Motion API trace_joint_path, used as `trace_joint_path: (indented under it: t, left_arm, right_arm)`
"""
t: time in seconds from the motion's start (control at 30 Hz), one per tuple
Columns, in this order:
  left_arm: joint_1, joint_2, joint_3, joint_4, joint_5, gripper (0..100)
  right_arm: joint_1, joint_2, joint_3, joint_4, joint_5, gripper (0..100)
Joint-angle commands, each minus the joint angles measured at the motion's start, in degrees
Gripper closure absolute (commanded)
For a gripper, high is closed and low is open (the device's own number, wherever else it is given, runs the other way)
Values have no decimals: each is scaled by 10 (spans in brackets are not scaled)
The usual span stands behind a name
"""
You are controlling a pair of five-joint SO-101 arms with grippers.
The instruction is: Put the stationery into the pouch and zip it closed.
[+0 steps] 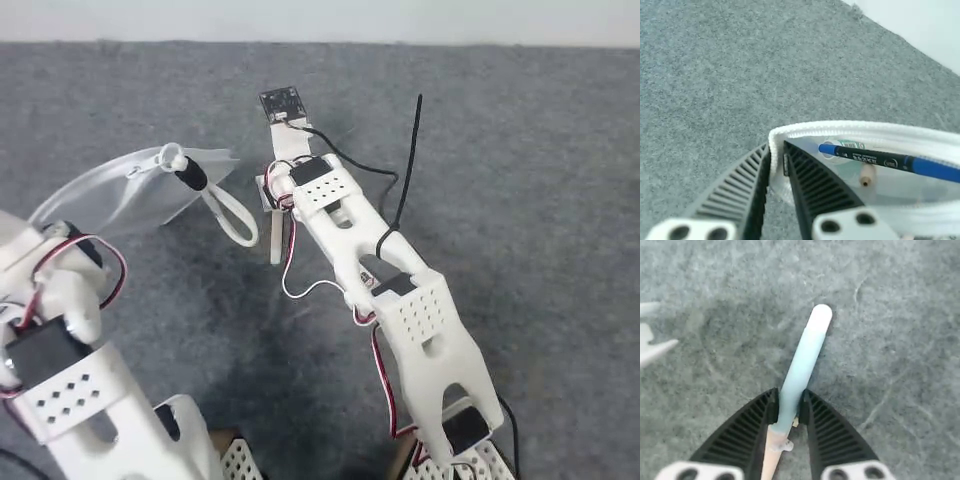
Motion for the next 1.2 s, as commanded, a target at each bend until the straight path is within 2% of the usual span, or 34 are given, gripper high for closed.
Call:
trace_joint_path:
  t: [0.0,0.13,0.53,0.77,1.17]
  left_arm:
    - [1,6,-2,-14,2,988]
    - [1,6,-2,-14,2,988]
    - [1,6,-2,-15,2,988]
    - [1,6,-2,-15,2,988]
    - [1,6,-2,-15,2,988]
  right_arm:
    - [-3,-12,-22,27,18,993]
    - [-7,-38,-22,80,79,993]
    - [-7,-54,-22,189,195,991]
    - [-16,-52,-22,229,194,853]
    - [-25,-51,-22,223,195,995]
